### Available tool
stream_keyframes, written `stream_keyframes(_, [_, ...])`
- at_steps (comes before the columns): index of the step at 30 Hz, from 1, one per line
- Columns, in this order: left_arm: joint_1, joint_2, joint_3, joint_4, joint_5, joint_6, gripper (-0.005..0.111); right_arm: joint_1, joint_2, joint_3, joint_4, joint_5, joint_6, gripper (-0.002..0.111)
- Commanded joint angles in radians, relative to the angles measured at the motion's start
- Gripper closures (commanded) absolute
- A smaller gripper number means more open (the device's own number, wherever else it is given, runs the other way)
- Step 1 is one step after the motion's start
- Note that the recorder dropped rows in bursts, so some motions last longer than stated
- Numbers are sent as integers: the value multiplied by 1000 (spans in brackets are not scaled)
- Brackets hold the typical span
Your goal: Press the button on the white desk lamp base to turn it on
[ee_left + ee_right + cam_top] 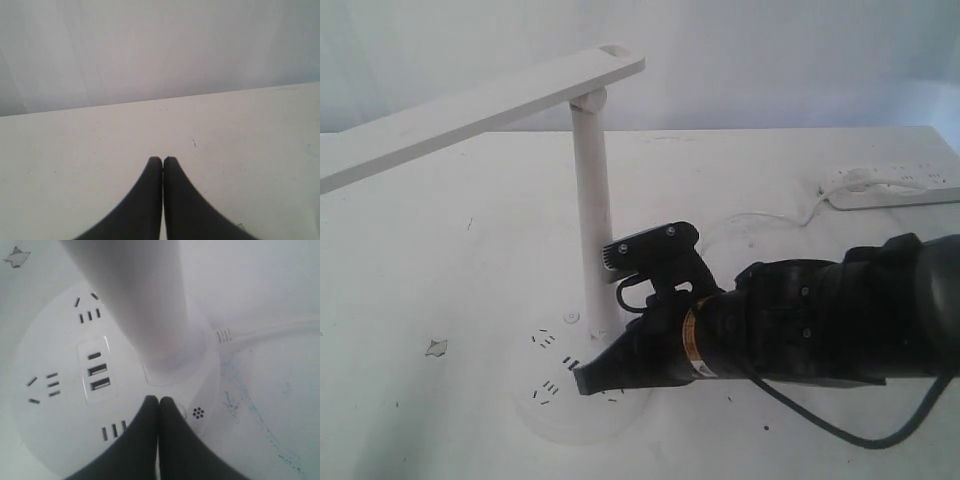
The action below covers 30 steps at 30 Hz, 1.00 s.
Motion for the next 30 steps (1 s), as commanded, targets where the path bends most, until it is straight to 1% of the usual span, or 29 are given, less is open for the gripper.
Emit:
stream_keyframes(1, [2, -4, 3, -4, -2, -1, 107, 0, 21, -37, 1, -3, -11, 108])
stream_keyframes(6, [2, -4, 3, -4, -2, -1, 107, 0, 97, -37, 3, -15, -7, 108])
stream_keyframes(15, [2, -4, 3, -4, -2, -1, 107, 0, 39, -37, 3, -21, -5, 108])
stream_keyframes(21, [2, -4, 3, -4, -2, -1, 107, 2, -131, -28, 1, -23, -10, 108])
stream_keyframes(25, [2, -4, 3, -4, -2, -1, 107, 2, -294, 24, 1, -25, -21, 108])
stream_keyframes(30, [2, -4, 3, -4, -2, -1, 107, 2, -527, 125, 1, -15, -103, 108])
